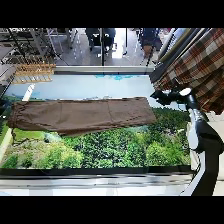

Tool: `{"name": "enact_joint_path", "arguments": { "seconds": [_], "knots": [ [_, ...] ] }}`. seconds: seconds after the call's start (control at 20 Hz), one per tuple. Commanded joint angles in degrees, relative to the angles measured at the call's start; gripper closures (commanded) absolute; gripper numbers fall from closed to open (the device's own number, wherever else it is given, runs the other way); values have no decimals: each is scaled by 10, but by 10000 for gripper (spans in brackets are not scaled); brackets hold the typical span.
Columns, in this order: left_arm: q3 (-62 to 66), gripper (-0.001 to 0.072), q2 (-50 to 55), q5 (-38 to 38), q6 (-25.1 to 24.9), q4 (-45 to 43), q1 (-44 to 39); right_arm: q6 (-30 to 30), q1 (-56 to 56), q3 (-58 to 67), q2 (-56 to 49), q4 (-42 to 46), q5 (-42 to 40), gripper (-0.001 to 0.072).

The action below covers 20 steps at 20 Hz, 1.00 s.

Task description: Fold the clothes and pants, and hang the long-sleeved shirts on hangers.

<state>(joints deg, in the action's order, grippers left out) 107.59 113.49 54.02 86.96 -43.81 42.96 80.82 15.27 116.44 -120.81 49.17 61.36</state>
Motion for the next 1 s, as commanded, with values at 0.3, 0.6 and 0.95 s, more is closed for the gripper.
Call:
{"name": "enact_joint_path", "arguments": {
  "seconds": [0.3, 0.6, 0.95],
  "knots": [
    [-38, 249, -30, 287, 1, -225, 7, -16, 33, -281, 157, -45, 233, 141],
    [-57, 194, -10, 193, 23, -215, -64, 37, -7, -357, 154, -54, 68, 144],
    [-57, 394, 26, 170, 46, -196, -80, 102, -36, -357, 144, -14, -48, 213]
  ]
}}
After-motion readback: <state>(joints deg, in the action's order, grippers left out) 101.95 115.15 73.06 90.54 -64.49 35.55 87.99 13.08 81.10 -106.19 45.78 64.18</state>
